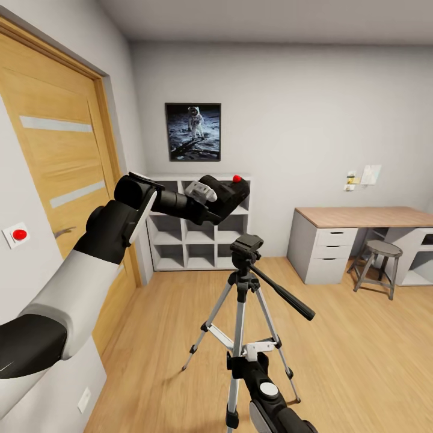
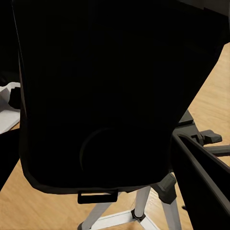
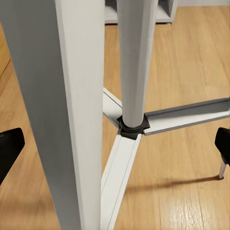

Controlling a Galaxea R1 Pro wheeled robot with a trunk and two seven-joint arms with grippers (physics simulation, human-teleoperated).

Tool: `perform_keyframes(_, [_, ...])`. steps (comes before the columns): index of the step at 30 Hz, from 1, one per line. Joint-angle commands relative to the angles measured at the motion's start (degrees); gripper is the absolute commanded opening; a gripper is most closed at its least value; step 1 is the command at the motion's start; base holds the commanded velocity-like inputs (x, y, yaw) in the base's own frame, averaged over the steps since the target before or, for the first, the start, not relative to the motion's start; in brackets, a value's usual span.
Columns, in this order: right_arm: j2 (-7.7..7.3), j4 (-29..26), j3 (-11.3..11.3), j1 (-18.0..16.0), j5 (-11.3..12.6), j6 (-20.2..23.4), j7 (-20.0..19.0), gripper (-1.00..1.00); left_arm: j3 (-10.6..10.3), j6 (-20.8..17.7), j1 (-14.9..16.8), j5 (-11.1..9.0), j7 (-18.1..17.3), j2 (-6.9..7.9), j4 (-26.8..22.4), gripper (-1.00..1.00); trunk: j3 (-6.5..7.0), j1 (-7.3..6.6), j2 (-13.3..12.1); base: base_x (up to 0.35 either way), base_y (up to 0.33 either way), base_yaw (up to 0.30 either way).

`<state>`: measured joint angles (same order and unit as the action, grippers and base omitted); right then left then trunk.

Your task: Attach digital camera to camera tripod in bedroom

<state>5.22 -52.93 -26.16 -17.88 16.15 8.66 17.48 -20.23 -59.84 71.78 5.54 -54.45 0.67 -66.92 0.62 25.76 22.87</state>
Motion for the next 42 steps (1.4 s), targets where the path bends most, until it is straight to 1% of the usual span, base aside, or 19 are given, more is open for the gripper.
perform_keyframes(1, [-0.03, -0.1, -0.2, -0.1, 0.4, 0.2, 0.4, 1.00, 0.0, -0.2, 0.0, 0.5, -0.6, 0.03, -0.1, -1.00, -0.03, 0.02, 0.0, 0.000, 0.000, 0.000])
perform_keyframes(8, [-0.03, -0.1, -0.2, -0.3, 0.4, 0.2, 0.4, 1.00, 0.0, -0.2, 0.0, 0.5, -0.6, 0.03, -0.1, -1.00, -0.03, 0.02, 0.0, 0.000, 0.000, 0.000])
perform_keyframes(9, [-0.03, -0.1, -0.2, -0.3, 0.4, 0.2, 0.4, -1.00, 0.0, -0.2, 0.0, 0.5, -0.6, 0.03, -0.1, -1.00, -0.03, 0.02, 0.0, 0.000, 0.000, 0.000])
perform_keyframes(13, [-0.03, -0.1, -0.2, -0.3, 0.4, -0.2, 0.4, -1.00, -0.1, -0.2, 0.0, 0.5, -0.6, 0.03, -0.1, -1.00, -0.03, 0.02, 0.0, 0.000, 0.000, 0.000])
perform_keyframes(15, [-0.03, -0.1, -0.2, -0.3, 0.4, -1.3, 0.4, -1.00, -0.1, -0.2, 0.0, 0.5, -0.6, 0.03, -0.1, -1.00, -0.03, 0.02, 0.0, 0.000, 0.000, 0.000])
perform_keyframes(17, [-0.03, -0.1, -0.2, -0.3, 0.4, -3.4, 0.4, -1.00, -0.1, -0.2, 0.0, 0.5, -0.6, 0.03, -0.1, -1.00, -0.03, 0.02, 0.0, 0.000, 0.000, 0.000])
perform_keyframes(20, [-0.03, -0.1, -0.3, -0.4, 0.4, -4.9, 0.4, -1.00, -0.1, -0.2, 0.0, 0.5, -0.6, 0.03, -0.1, -1.00, -0.03, 0.02, 0.0, 0.000, 0.000, 0.000])
perform_keyframes(31, [-0.03, -0.1, -0.3, -0.4, 0.2, -5.7, 0.5, -1.00, -0.1, -0.2, 0.0, 0.5, -0.6, 0.03, -0.1, -1.00, -0.03, 0.02, 0.0, 0.000, 0.000, 0.000])
perform_keyframes(33, [-0.03, -0.1, -0.3, -0.4, -0.4, -5.7, 0.5, -1.00, -0.1, -0.2, 0.0, 0.5, -0.6, 0.03, -0.1, -1.00, -0.03, 0.02, 0.0, 0.000, 0.000, 0.000])
perform_keyframes(37, [-0.03, -0.1, -0.3, -0.4, -3.3, -5.9, 0.5, -1.00, -0.1, -0.2, 0.0, 0.5, -0.6, 0.03, -0.1, -1.00, -0.03, 0.02, 0.0, 0.000, 0.000, 0.000])
perform_keyframes(42, [-0.03, -0.2, -0.3, -0.4, -4.8, -7.7, 0.4, -1.00, -0.1, -0.2, 0.0, 0.5, -0.6, 0.03, -0.1, -1.00, -0.03, 0.02, 0.0, 0.000, 0.000, 0.000])
